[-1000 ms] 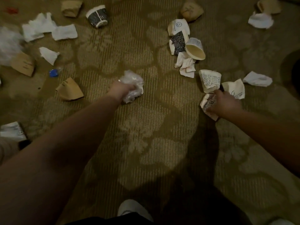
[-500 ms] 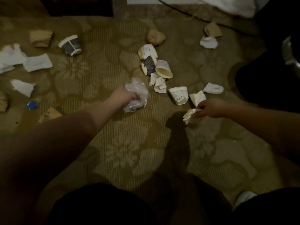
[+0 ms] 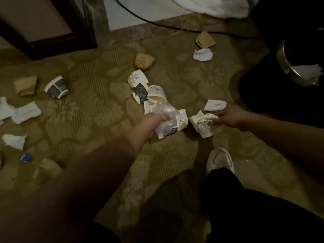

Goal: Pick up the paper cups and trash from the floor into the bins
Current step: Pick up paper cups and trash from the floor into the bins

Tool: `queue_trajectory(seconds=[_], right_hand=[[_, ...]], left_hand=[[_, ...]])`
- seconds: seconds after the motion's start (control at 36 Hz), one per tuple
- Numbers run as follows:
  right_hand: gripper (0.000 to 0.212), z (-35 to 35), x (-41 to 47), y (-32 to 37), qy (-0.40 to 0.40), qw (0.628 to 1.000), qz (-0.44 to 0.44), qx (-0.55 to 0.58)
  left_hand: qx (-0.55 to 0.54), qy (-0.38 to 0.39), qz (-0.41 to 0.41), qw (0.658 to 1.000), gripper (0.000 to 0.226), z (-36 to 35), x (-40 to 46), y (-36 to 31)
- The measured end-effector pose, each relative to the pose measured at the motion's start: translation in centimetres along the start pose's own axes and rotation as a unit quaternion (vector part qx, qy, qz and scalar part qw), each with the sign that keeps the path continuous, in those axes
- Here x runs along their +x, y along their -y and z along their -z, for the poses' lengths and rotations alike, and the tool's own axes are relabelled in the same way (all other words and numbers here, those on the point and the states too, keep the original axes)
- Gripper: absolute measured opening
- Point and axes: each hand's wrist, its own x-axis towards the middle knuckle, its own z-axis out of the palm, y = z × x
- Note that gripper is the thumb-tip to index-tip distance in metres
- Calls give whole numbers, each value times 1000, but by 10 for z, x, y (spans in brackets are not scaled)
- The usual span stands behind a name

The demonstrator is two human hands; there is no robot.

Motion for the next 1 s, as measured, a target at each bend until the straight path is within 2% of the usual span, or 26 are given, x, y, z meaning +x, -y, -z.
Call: queue_trajectory(seconds=[0.11,0.19,0.25,0.33,0.53,0.58,0.64,0.72,0.89,1.0], right_hand=[[27,-28,34,-8,6,996,13,92],[33,-48,50,-13,-13,990,-9,141],[37,-60,57,-16,-25,986,-21,162],[31,-72,63,-21,-60,982,-22,177],[31,-75,58,-32,-85,987,-7,137],[30,-73,54,-38,-90,988,-5,129],[27,-73,49,-42,-97,987,-6,127],[25,-76,44,-47,-115,986,-9,120],[23,-77,25,-57,-153,978,-18,143],[24,-65,6,-66,-189,965,-21,178]], left_hand=[[-111,-13,55,992,9,-27,28,6],[-117,-16,72,990,9,-44,46,10],[-102,-30,72,992,26,-51,60,14],[-88,-45,50,994,60,-61,76,18],[-22,-69,-33,997,82,-73,168,54],[18,-75,-47,996,79,-81,149,41],[57,-76,-59,994,69,-92,94,12],[96,-86,-76,989,56,-101,77,8],[80,-95,-77,989,55,-112,70,9],[29,-71,-71,995,66,-120,71,-2]])
